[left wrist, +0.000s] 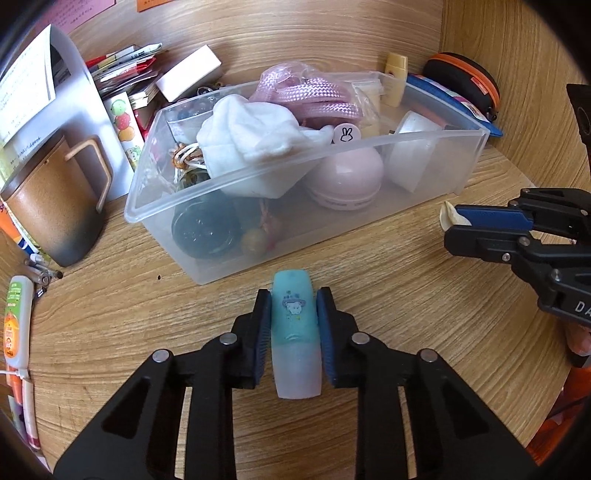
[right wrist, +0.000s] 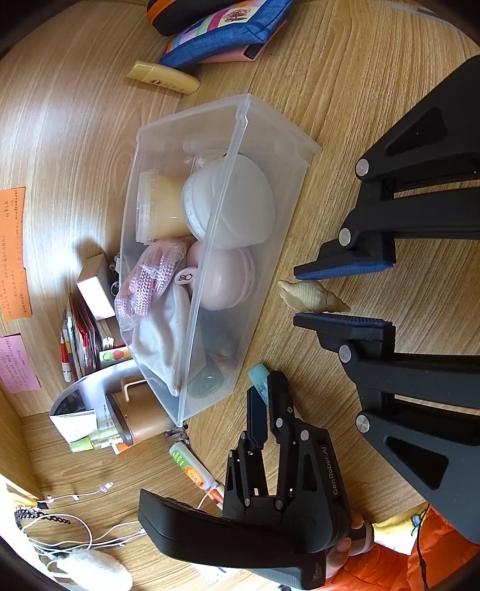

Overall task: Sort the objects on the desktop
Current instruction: 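Grasp the seashell with the right tool while the left tool grasps the mint-green tube, then carry the mint tube and seashell over the clear box with both tools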

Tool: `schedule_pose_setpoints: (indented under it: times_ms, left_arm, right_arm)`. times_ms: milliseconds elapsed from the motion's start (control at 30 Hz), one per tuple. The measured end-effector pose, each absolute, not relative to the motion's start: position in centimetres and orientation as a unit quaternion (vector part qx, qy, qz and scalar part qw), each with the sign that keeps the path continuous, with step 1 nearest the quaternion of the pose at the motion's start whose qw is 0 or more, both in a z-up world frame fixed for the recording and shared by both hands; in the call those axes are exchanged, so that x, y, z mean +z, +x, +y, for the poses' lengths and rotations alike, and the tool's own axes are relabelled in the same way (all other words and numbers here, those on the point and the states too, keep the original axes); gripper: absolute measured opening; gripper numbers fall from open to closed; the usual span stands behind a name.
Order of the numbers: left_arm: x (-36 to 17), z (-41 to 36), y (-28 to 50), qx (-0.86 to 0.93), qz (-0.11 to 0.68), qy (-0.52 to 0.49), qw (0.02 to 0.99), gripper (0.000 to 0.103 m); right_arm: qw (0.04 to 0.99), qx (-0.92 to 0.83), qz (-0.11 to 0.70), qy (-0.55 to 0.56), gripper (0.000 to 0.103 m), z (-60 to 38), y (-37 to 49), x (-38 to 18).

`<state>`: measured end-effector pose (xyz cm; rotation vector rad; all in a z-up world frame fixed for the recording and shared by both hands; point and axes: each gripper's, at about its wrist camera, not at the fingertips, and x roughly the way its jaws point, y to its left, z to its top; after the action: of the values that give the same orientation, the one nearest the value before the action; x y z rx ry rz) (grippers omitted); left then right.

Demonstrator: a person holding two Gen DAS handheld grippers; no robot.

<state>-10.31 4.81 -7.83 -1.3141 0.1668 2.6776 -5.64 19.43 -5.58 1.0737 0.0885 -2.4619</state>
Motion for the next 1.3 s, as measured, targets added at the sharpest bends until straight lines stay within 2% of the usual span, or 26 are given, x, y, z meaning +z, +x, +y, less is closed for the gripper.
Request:
schedule_pose_setpoints:
  times_ms: [567, 1033, 1300]
  left_arm:
    - [-5.7, 4.4, -8.0, 0.916, 0.028, -0.392, 0.078, 0.024]
    - [-2.6, 1.5, -6.5, 0.939, -0.037, -0.332, 0.075, 0.024]
    - [-0.4, 0.5, -7.2, 0.949, -0.035, -0.306, 0.074, 0.024]
  right_arm:
    - [0.213, -0.903, 0.042, 0.371, 0.016, 18.9, -4.5, -3.4]
    - [0.192, -0.915, 0.054, 0.352, 0.016, 18.9, -4.8, -1.0]
    - [0.191, -0.92, 0.058, 0.338, 0.016, 18.6, -6.0, 0.3]
